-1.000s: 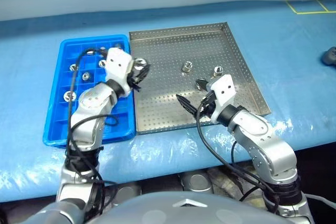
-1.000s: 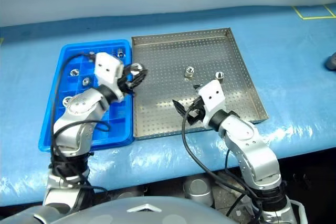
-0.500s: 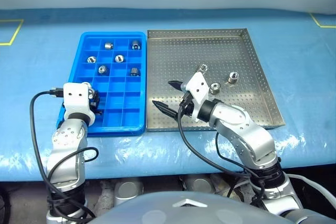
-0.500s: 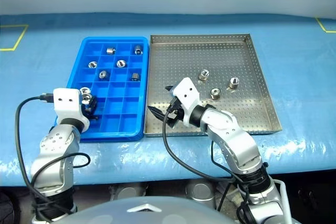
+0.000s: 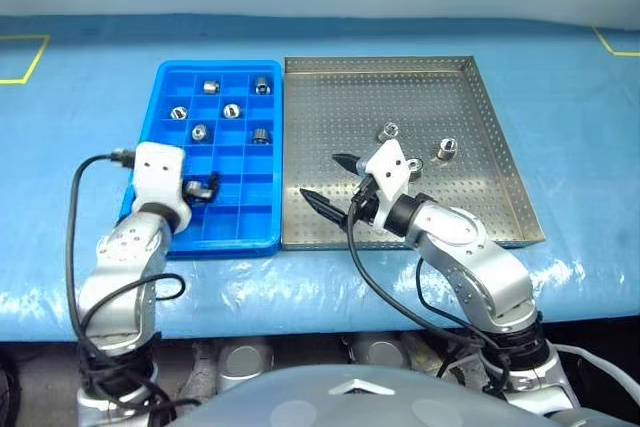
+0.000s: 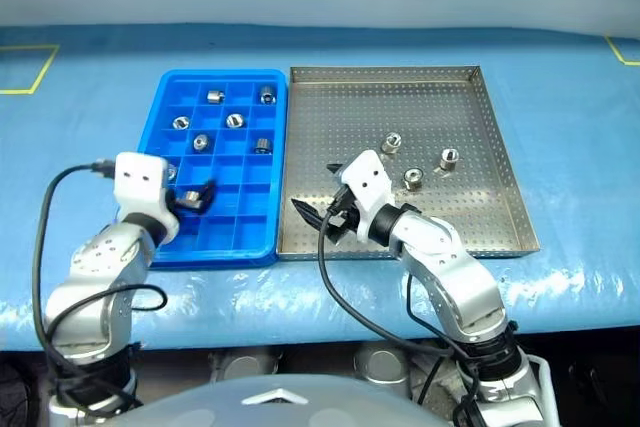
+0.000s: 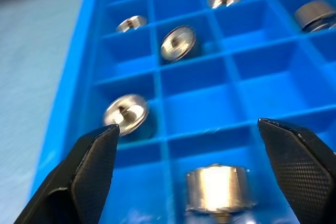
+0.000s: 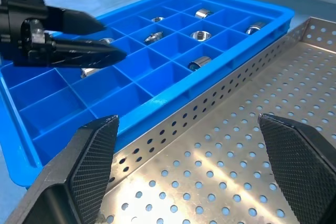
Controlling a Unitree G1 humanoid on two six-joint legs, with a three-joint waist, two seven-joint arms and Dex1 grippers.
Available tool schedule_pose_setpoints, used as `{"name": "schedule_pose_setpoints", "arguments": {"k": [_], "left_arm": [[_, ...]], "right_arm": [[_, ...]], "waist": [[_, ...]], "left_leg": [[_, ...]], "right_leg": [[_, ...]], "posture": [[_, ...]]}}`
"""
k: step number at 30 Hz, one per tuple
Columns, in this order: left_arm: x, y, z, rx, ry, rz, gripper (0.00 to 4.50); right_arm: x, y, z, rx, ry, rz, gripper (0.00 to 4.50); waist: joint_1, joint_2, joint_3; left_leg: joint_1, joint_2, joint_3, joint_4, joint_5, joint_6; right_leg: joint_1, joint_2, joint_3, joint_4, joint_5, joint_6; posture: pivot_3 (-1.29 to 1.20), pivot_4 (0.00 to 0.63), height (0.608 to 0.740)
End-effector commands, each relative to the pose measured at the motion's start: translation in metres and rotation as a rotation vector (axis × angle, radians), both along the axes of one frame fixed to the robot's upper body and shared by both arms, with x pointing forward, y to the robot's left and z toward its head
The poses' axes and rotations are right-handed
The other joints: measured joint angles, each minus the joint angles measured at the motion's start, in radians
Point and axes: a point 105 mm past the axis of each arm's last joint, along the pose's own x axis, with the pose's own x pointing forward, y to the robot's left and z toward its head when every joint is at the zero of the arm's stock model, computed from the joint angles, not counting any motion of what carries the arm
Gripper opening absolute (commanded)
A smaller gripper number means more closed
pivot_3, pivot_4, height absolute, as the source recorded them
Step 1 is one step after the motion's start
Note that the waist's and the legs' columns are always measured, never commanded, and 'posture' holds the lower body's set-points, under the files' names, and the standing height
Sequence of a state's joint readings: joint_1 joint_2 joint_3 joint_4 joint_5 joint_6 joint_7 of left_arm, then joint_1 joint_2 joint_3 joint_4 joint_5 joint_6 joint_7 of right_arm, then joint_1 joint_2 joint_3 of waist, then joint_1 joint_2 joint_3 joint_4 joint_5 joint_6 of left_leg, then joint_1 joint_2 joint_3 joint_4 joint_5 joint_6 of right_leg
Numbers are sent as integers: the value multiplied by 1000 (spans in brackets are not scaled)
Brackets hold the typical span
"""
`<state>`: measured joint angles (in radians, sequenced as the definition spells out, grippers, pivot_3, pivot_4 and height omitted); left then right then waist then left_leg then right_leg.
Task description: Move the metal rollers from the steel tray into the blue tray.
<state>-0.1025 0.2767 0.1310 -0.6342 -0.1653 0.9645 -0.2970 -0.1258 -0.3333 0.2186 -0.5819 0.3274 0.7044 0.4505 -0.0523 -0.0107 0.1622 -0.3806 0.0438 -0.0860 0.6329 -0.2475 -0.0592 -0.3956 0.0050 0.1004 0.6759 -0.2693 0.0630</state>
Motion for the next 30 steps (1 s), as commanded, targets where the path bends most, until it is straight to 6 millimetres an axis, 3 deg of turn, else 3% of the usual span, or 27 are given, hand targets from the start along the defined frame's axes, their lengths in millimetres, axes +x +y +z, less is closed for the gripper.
{"name": "schedule_pose_setpoints", "arguments": {"k": [1,7,12,17,21,30], "left_arm": [[7,-40,42,-71,-128,-279,4451],[50,-80,65,-23,-221,-421,4451],[97,-126,49,-19,-174,-451,4451],[120,-161,24,2,-102,-474,4451],[128,-173,3,39,-61,-458,4451],[134,-168,-42,200,17,-375,4451]], "right_arm": [[0,-16,13,19,-48,-65,4500],[1,-34,13,15,-55,-156,4500],[0,-38,12,8,-59,-190,4500],[-4,-39,13,17,-63,-218,4500],[-7,-39,12,27,-61,-235,4500],[-9,-37,14,38,-66,-244,4500]], "waist": [[-16,0,0],[-59,1,0],[-76,1,0],[-113,1,0],[-148,1,0],[-203,1,0]], "left_leg": [[0,0,0,0,0,0],[1,1,1,-2,0,0],[0,0,1,-1,0,0],[-1,0,1,-2,-1,3],[-3,0,2,-3,-3,6],[-3,0,2,-2,-4,7]], "right_leg": [[0,0,0,0,0,0],[-1,3,2,0,0,-1],[0,2,3,0,0,0],[-1,2,3,-3,0,-1],[-2,2,4,-5,0,-1],[-2,2,4,-5,-1,1]], "posture": [[-114,150,740],[-157,150,740],[-213,150,740],[-272,150,740],[-300,150,740],[-317,150,740]]}}
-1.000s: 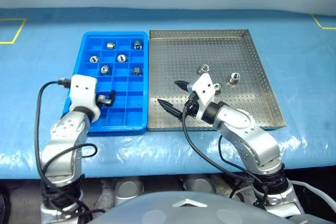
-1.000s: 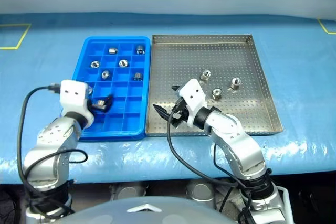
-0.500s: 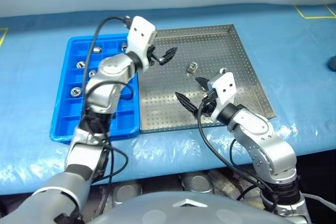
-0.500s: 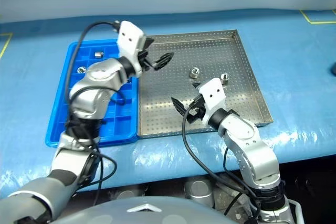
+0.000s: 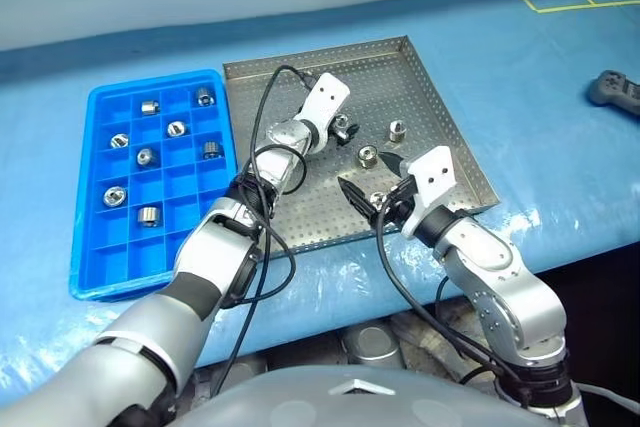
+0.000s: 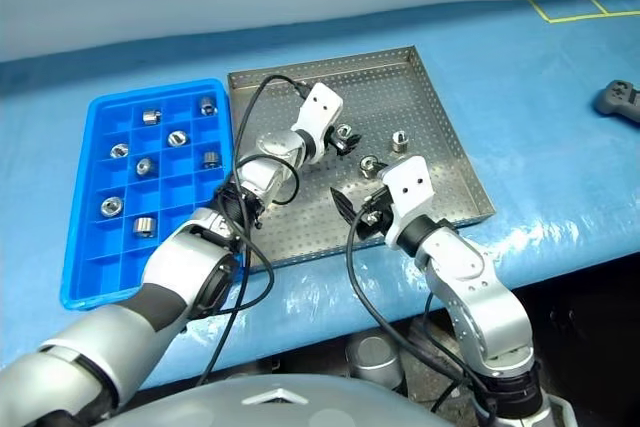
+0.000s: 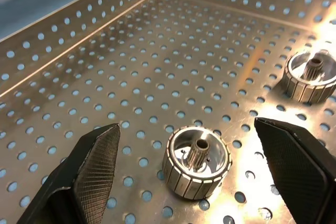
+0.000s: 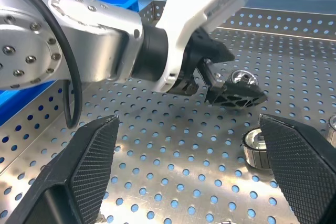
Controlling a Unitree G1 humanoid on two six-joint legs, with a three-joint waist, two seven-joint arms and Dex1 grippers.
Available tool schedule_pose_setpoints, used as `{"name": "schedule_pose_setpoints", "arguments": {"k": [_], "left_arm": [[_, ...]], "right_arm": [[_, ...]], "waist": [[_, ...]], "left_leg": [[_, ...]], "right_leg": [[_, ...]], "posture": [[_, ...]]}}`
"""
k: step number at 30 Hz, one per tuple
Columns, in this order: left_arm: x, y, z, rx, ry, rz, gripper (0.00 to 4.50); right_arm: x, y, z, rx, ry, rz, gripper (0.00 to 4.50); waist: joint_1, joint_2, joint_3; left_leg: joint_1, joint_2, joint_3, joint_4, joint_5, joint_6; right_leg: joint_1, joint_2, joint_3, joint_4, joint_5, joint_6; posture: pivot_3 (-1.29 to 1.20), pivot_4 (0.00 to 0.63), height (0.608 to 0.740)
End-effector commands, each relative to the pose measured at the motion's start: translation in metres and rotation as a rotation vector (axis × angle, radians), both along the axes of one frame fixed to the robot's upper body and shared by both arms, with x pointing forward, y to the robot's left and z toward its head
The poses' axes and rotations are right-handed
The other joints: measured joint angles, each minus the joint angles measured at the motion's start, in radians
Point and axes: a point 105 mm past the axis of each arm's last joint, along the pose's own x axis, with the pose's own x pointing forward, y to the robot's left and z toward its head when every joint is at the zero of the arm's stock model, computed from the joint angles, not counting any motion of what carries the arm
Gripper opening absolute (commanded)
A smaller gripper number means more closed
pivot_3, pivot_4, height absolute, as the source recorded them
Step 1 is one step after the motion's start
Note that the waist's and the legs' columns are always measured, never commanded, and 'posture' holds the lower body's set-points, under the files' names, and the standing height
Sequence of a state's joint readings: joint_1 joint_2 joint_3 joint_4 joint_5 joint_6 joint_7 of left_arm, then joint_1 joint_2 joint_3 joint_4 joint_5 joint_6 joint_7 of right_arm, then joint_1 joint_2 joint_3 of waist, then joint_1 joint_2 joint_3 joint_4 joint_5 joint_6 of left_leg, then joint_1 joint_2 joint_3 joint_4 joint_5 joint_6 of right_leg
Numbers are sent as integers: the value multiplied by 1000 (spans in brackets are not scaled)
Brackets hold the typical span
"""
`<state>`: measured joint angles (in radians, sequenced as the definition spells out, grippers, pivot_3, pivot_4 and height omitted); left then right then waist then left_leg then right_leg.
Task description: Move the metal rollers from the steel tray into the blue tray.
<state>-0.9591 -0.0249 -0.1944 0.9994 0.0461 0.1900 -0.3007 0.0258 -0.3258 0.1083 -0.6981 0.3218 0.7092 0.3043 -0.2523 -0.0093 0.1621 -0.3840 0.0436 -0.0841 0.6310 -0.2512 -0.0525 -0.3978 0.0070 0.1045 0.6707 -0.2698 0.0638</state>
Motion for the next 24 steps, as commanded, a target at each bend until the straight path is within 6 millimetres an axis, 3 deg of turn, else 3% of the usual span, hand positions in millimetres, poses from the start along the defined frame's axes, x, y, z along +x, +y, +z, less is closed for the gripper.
{"name": "schedule_pose_setpoints", "arguments": {"k": [1,5,9,11,14,18,21,24], "left_arm": [[2,-4,2,34,-35,-2,4451],[0,0,-4,11,-30,8,3516],[4,7,12,-67,-84,28,2188],[4,22,34,-158,-155,63,1660],[-5,50,63,-245,-265,121,1664],[-45,109,104,-319,-431,234,1664],[-81,148,115,-272,-494,330,1664],[-112,175,110,-181,-483,404,1664]], "right_arm": [[-3,3,14,17,-59,12,4500],[-2,5,16,18,-67,20,4500],[-1,7,17,17,-65,32,4500],[0,10,17,21,-64,48,4500],[2,17,18,25,-64,83,4500],[2,36,20,30,-64,184,4500],[1,54,21,31,-63,293,4500],[1,71,21,27,-63,397,4500]], "waist": [[-5,0,0],[-6,0,0],[-5,0,0],[-6,0,0],[-2,1,0],[14,2,1],[43,2,1],[84,1,1]], "left_leg": [[0,0,0,0,0,0],[0,0,0,0,0,0],[1,0,0,0,0,0],[1,0,0,0,0,0],[1,1,1,-1,0,-1],[3,2,2,-2,1,-1],[4,2,2,-1,2,-3],[5,2,2,-1,2,-4]], "right_leg": [[0,0,0,0,0,0],[0,0,0,0,0,0],[0,0,0,1,0,0],[0,0,0,1,0,0],[-1,0,1,3,0,0],[-1,1,3,5,0,-1],[0,1,2,7,0,-1],[0,1,2,7,0,0]], "posture": [[-316,150,740],[-300,150,740],[-266,150,740],[-240,150,740],[-222,150,740],[-151,150,740],[-97,150,740],[-22,150,740]]}}
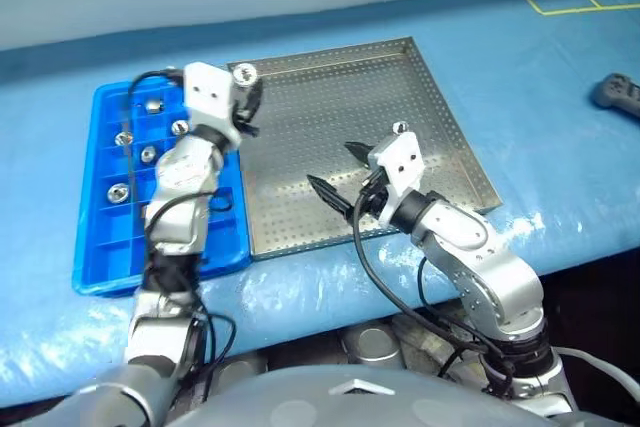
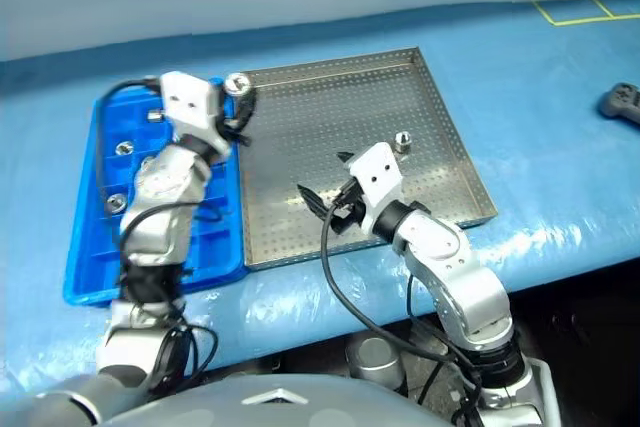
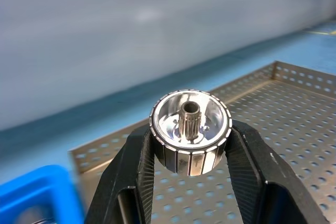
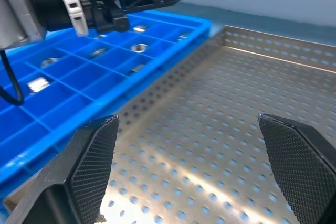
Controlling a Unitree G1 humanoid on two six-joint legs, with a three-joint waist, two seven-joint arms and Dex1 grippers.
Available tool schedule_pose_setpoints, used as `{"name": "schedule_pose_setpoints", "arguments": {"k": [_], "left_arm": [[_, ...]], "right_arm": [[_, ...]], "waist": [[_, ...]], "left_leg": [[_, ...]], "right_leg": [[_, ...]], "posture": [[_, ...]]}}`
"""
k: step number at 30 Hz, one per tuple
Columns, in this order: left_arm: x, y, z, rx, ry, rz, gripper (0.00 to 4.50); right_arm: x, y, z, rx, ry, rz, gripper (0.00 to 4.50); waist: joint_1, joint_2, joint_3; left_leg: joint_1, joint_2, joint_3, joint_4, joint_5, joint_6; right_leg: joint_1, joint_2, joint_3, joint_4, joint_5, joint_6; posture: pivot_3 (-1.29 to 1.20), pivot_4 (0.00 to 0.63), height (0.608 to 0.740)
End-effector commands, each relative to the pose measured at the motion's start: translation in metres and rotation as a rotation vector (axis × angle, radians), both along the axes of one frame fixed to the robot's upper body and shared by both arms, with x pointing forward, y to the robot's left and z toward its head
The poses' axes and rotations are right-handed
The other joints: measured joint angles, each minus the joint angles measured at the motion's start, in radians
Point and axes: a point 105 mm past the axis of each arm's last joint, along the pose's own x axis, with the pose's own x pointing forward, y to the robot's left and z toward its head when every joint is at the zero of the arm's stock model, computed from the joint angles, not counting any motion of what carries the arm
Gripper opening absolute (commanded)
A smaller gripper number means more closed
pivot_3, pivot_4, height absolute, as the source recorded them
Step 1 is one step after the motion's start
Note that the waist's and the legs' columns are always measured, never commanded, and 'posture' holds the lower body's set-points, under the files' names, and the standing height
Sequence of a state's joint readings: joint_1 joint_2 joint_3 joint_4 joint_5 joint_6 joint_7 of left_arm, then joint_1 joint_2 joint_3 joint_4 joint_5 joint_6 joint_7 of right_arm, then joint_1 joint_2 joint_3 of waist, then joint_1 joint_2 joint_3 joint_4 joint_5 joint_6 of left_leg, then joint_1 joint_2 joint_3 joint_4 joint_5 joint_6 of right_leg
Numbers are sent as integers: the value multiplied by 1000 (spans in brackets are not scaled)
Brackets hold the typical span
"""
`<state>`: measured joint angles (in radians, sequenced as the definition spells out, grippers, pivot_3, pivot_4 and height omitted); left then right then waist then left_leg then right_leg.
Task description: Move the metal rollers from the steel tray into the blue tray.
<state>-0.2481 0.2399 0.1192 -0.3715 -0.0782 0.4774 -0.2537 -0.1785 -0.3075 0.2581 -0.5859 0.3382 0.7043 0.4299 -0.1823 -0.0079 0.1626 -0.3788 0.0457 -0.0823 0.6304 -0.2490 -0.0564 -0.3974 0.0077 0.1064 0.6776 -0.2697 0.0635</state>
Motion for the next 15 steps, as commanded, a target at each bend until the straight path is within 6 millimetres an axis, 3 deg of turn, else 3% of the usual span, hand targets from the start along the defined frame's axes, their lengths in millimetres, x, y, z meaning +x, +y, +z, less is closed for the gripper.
{"name": "schedule_pose_setpoints", "arguments": {"k": [1,6,15], "left_arm": [[-35,21,10,46,-11,76,1664],[-79,54,-22,86,148,226,1664],[-125,68,-71,53,384,381,1664]], "right_arm": [[-6,24,7,16,-28,157,4500],[-10,48,1,-24,-35,335,4500],[-13,56,1,-6,-37,387,4500]], "waist": [[29,-1,0],[100,-2,0],[160,-3,0]], "left_leg": [[0,0,-1,0,0,-1],[0,0,-1,1,0,-1],[0,0,-3,1,1,-1]], "right_leg": [[0,0,-1,0,0,0],[1,-1,-2,-1,0,0],[1,-1,-4,-1,0,-2]], "posture": [[-1,150,740],[65,150,740],[102,150,740]]}}
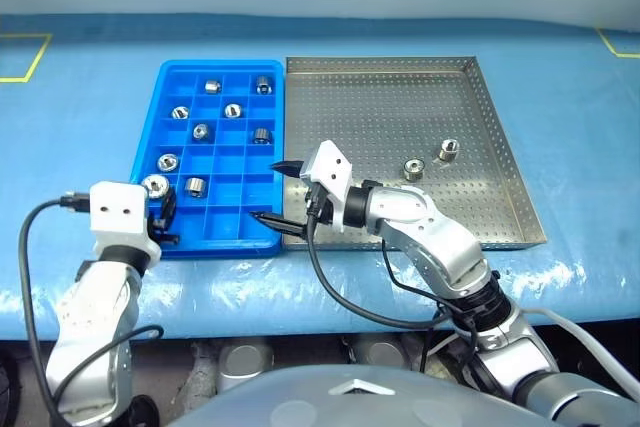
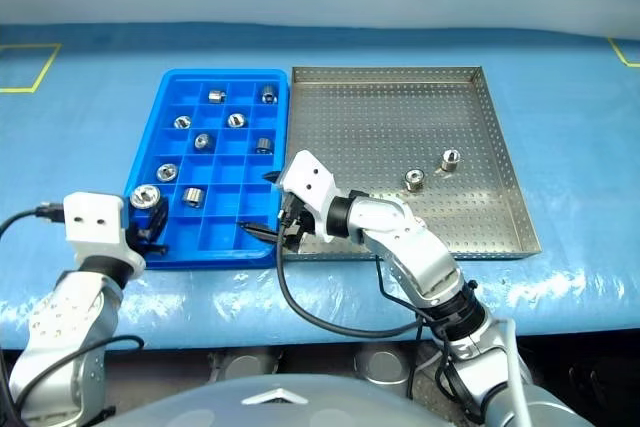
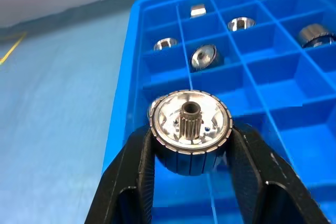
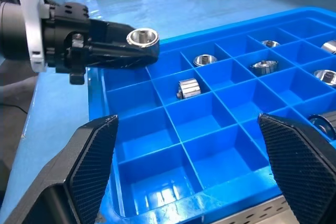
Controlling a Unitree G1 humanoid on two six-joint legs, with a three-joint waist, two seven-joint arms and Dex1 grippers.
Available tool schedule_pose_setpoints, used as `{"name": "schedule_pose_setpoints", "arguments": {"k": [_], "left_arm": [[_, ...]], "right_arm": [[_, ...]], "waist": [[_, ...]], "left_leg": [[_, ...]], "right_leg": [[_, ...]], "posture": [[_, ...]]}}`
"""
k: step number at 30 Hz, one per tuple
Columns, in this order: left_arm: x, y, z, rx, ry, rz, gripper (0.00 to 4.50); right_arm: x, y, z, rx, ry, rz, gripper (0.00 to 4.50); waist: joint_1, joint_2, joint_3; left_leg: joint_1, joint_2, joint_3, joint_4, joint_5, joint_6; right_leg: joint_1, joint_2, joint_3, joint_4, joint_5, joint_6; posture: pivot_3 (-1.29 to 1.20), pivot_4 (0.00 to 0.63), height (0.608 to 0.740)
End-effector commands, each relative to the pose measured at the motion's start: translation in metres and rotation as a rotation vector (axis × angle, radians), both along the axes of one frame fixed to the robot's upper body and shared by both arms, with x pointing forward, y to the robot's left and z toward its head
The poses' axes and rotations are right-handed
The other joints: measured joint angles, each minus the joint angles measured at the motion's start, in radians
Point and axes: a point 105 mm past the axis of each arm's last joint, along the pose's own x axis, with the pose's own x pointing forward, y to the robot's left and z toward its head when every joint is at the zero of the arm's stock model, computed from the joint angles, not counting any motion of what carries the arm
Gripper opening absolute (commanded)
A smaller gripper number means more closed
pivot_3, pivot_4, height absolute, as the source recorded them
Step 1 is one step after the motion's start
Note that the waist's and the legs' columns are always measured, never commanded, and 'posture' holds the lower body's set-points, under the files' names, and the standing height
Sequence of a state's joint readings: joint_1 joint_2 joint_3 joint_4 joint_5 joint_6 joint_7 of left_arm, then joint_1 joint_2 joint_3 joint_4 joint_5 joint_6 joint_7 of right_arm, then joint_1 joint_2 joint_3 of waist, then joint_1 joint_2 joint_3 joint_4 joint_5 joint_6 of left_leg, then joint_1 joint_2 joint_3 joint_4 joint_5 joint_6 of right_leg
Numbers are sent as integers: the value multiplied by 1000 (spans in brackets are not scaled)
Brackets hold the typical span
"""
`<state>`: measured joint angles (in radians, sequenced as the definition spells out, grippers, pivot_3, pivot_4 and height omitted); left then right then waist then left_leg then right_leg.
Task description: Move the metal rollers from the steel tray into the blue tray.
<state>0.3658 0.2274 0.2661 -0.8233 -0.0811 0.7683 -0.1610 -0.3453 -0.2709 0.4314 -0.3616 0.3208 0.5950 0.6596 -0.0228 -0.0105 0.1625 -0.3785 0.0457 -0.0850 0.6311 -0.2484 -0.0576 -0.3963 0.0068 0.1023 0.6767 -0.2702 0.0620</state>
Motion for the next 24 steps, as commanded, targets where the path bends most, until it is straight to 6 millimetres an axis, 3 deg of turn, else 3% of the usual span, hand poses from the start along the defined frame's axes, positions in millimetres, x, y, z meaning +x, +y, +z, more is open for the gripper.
{"name": "schedule_pose_setpoints", "arguments": {"k": [1,4,8,9,11,15,19,24], "left_arm": [[-10,2,-1,9,23,47,2014],[-13,4,-8,15,61,67,2936],[-2,-2,1,0,19,37,4301],[2,-6,5,-14,-4,22,4453],[13,-19,18,-63,-80,-45,4453],[28,-66,42,-186,-221,-315,4453],[32,-101,38,-196,-221,-529,4453],[25,-129,24,-215,-171,-747,4453]], "right_arm": [[-3,2,12,39,-42,16,4500],[-2,-4,13,48,-38,-22,4500],[2,-16,14,52,-31,-91,4500],[3,-20,14,58,-26,-117,4500],[12,-32,14,56,-29,-251,4500],[38,-69,12,23,-26,-624,4500],[49,-103,5,-59,11,-891,4500],[49,-128,-10,-177,124,-1022,4500]], "waist": [[1,0,0],[-1,0,0],[-5,0,0],[-6,0,0],[-6,0,0],[-15,0,0],[-37,1,-1],[-76,1,0]], "left_leg": [[0,0,0,0,0,0],[0,0,0,0,0,0],[0,0,0,-1,0,0],[0,0,0,-1,0,0],[0,0,0,-1,0,0],[0,0,0,-1,0,-1],[-1,0,1,-1,0,-1],[-1,0,2,-2,0,-1]], "right_leg": [[0,0,0,0,0,0],[0,0,0,0,-1,-1],[0,0,0,0,-1,-1],[0,0,0,0,-1,-1],[0,0,0,0,-1,-1],[0,0,0,0,0,-1],[-1,0,1,0,2,-5],[-2,0,2,0,2,-6]], "posture": [[94,150,740],[72,150,740],[45,150,740],[36,150,740],[17,150,740],[-29,150,740],[-80,150,740],[-123,150,740]]}}
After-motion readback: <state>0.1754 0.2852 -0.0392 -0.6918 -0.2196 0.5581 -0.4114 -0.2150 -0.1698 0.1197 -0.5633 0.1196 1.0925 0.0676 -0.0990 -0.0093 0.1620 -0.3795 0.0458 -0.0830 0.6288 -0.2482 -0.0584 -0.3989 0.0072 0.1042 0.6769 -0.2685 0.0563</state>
